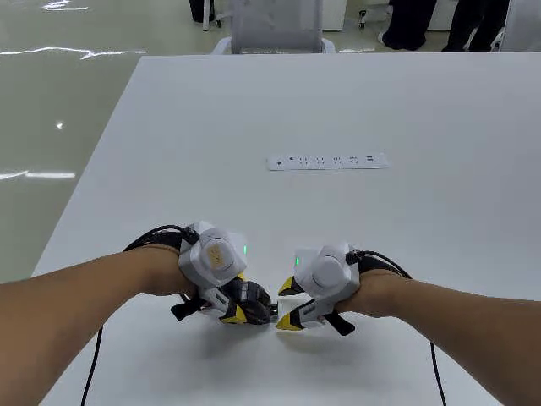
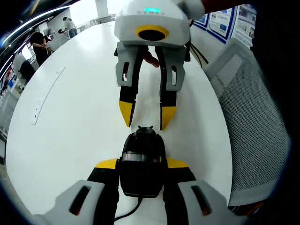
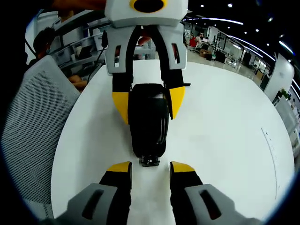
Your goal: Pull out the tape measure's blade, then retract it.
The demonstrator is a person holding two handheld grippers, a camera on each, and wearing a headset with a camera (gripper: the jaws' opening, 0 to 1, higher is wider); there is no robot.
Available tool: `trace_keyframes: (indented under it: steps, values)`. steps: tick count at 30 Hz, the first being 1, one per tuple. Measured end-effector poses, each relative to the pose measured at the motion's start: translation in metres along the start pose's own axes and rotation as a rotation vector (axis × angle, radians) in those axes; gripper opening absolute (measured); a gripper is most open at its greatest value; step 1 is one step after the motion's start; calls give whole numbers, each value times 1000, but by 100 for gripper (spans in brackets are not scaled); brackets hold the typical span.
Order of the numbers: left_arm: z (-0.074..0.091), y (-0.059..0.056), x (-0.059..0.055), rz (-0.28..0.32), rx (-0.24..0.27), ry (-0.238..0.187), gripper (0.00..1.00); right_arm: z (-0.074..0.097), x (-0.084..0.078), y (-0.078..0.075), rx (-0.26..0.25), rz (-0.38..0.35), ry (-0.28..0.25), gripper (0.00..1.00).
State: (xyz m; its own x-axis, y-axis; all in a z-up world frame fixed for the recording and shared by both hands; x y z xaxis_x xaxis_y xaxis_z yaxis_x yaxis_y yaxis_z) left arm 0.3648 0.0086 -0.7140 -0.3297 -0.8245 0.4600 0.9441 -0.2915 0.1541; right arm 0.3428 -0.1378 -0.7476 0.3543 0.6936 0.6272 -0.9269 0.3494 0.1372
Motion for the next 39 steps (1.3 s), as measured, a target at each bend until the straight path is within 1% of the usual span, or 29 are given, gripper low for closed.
trace_keyframes:
  steps: [6,10,14,18,24,25,27,39]
  values:
    - [0,1,0,4,-3,-1,32,-4,1,-1,5,29,29,29]
    - [0,1,0,5,-3,0,32,-5,3,-2,8,43,42,21]
    - [-1,2,0,5,-4,1,32,-8,5,-1,16,42,54,22]
    - [-1,2,-1,6,-3,1,32,-11,7,-1,12,37,67,18]
    - [-1,2,-1,9,-4,2,32,-15,8,0,9,30,76,17]
    - [-1,2,-1,9,-4,2,32,-15,7,0,6,41,81,17]
    - [-1,2,-1,10,-4,2,32,-15,8,-1,2,26,84,16]
    - [-1,2,-1,14,-5,4,32,-15,8,0,-2,40,93,15]
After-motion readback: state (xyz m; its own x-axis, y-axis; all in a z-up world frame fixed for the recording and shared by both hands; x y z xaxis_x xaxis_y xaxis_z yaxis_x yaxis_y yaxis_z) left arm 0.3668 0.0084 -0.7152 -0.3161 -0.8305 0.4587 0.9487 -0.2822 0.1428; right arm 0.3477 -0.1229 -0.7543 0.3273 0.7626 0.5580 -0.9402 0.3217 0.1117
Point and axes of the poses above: the centre of the closed fingertips' face, and the gripper's own axes: z roughly backward along the fingers, y roughly to its left, x roughly out of its top, the point moved 10 cm from there along z, roughly backward along the fingers, and after that the axes turned 15 degrees about -z, right-handed, at the moved point
